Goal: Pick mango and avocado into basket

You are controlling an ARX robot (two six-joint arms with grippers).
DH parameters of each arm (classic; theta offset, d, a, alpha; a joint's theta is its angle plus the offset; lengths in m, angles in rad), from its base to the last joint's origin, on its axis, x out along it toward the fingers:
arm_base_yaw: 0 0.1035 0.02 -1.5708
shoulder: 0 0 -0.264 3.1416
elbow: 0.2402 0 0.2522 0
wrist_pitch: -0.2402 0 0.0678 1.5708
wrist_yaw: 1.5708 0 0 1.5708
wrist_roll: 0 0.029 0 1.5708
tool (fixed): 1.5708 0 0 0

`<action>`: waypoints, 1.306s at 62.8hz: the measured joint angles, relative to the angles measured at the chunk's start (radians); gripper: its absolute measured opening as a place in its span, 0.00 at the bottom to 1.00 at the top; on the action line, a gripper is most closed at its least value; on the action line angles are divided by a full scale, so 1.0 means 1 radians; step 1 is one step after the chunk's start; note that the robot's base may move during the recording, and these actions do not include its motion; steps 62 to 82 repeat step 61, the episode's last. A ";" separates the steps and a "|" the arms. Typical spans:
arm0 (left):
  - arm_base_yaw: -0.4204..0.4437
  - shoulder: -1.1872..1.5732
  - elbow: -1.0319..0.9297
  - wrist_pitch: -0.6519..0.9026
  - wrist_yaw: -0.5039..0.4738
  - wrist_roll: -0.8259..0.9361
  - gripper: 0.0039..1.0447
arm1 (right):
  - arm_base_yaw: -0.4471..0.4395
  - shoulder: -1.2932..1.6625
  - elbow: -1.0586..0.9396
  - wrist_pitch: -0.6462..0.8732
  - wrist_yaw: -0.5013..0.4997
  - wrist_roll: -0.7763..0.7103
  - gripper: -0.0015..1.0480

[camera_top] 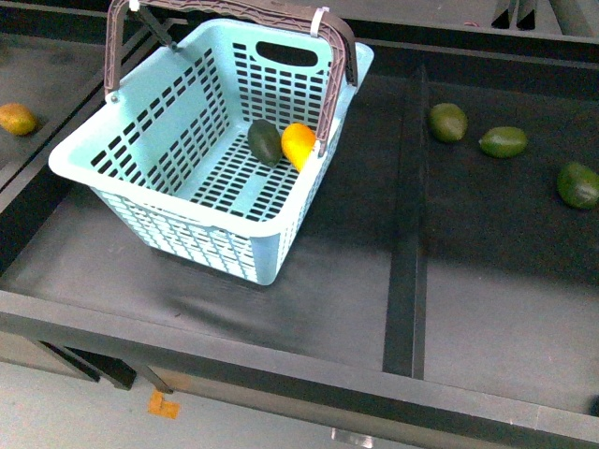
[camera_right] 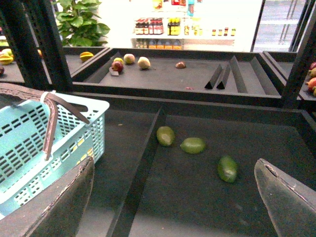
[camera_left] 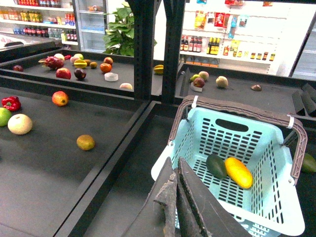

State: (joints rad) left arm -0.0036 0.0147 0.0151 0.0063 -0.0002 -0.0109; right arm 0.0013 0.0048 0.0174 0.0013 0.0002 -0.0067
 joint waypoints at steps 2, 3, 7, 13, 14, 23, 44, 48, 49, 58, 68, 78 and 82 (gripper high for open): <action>0.000 -0.004 0.000 -0.003 0.000 0.000 0.02 | 0.000 0.000 0.000 0.000 0.000 0.000 0.92; 0.000 -0.006 0.000 -0.003 0.000 0.000 0.02 | 0.000 0.000 0.000 0.000 0.000 0.000 0.92; 0.000 -0.008 0.000 -0.005 0.000 0.000 0.02 | 0.000 0.000 0.000 0.000 0.000 0.000 0.92; 0.000 -0.008 0.000 -0.005 0.000 0.000 0.02 | 0.000 0.000 0.000 0.000 0.000 0.000 0.92; 0.000 -0.008 0.000 -0.005 0.000 0.000 0.02 | 0.000 0.000 0.000 0.000 0.000 0.000 0.92; 0.000 -0.008 0.000 -0.005 0.000 0.000 0.02 | 0.000 0.000 0.000 0.000 0.000 0.000 0.92; 0.000 -0.008 0.000 -0.005 0.000 0.000 0.57 | 0.000 0.000 0.000 0.000 0.000 0.000 0.92; 0.000 -0.008 0.000 -0.005 0.000 0.000 0.71 | 0.000 0.000 0.000 0.000 0.000 0.000 0.92; 0.000 -0.008 0.000 -0.005 0.000 0.000 0.74 | 0.000 0.000 0.000 0.000 0.000 0.000 0.92; 0.000 -0.008 0.000 -0.005 0.000 0.001 0.92 | 0.000 0.000 0.000 0.000 0.000 0.000 0.92; 0.000 -0.008 0.000 -0.005 0.000 0.001 0.92 | 0.000 0.000 0.000 0.000 0.000 0.000 0.92; 0.000 -0.008 0.000 -0.005 0.000 0.001 0.92 | 0.000 0.000 0.000 0.000 0.000 0.000 0.92; 0.000 -0.008 0.000 -0.005 0.000 0.001 0.92 | 0.000 0.000 0.000 0.000 0.000 0.000 0.92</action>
